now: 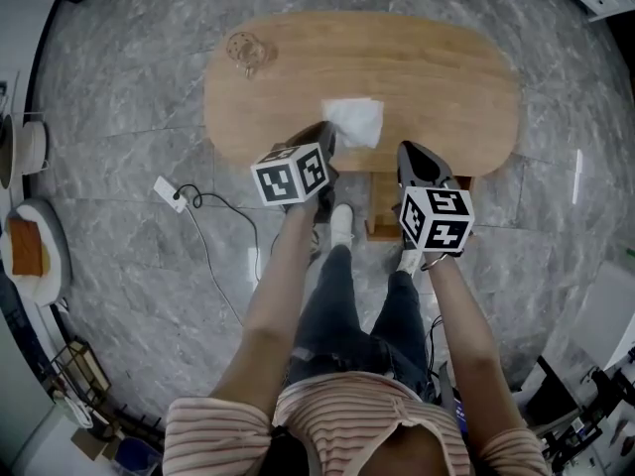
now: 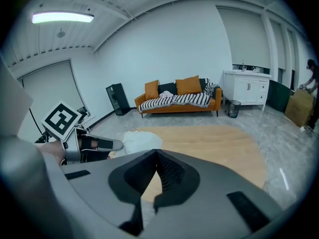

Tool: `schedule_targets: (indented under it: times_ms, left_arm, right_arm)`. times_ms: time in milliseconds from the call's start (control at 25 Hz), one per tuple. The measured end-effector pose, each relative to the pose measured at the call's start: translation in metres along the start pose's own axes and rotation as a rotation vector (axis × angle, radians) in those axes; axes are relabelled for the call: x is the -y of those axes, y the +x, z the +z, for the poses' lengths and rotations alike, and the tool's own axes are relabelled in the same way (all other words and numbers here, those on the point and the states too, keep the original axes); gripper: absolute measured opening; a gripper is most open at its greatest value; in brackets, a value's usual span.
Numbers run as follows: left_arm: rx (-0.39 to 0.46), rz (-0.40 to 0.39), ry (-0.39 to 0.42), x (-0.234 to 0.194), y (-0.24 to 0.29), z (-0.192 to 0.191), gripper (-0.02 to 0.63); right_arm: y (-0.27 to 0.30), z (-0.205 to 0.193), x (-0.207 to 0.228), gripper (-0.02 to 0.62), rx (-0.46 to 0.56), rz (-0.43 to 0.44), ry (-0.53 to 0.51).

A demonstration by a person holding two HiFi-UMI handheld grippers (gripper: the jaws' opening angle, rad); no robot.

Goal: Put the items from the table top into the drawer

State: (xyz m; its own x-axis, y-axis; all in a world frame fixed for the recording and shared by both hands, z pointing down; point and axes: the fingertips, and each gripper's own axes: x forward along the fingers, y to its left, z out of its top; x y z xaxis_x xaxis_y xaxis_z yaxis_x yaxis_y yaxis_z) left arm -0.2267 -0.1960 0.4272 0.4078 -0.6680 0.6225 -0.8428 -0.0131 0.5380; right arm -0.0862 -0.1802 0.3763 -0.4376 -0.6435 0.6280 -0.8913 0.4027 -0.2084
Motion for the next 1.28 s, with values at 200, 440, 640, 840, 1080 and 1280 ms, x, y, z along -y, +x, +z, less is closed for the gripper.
schedule_targets:
  times_ms: [200, 440, 640, 840, 1080, 1280]
  left_arm:
    - [0.022, -0.013, -0.012, 0.04, -0.002, -0.014, 0.025]
    - [0.029, -0.012, -0.033, 0.082, 0.005, -0.046, 0.025]
    - [0.026, -0.005, -0.031, 0.117, 0.015, -0.079, 0.025]
    - [0.024, 0.0, -0.064, 0.149, 0.026, -0.12, 0.025]
    - [-0.005, -0.003, -0.087, 0.175, 0.044, -0.177, 0.025]
    - [-0.051, -0.013, -0.095, 0.187, 0.065, -0.226, 0.025]
  right_arm:
    - [-0.023, 0.001, 0.025, 0.008, 0.017, 0.005, -0.01]
    - [-0.052, -0.019, 0.066, 0.008, 0.012, 0.012, -0.012]
    - [-0.081, -0.043, 0.106, 0.009, -0.002, 0.016, -0.012]
    - [-0.109, -0.069, 0.145, 0.008, -0.019, 0.027, -0.015]
    - [-0.127, -0.115, 0.182, 0.008, -0.059, 0.042, 0.002]
    - [-0.137, -0.159, 0.21, 0.008, -0.094, 0.023, 0.025]
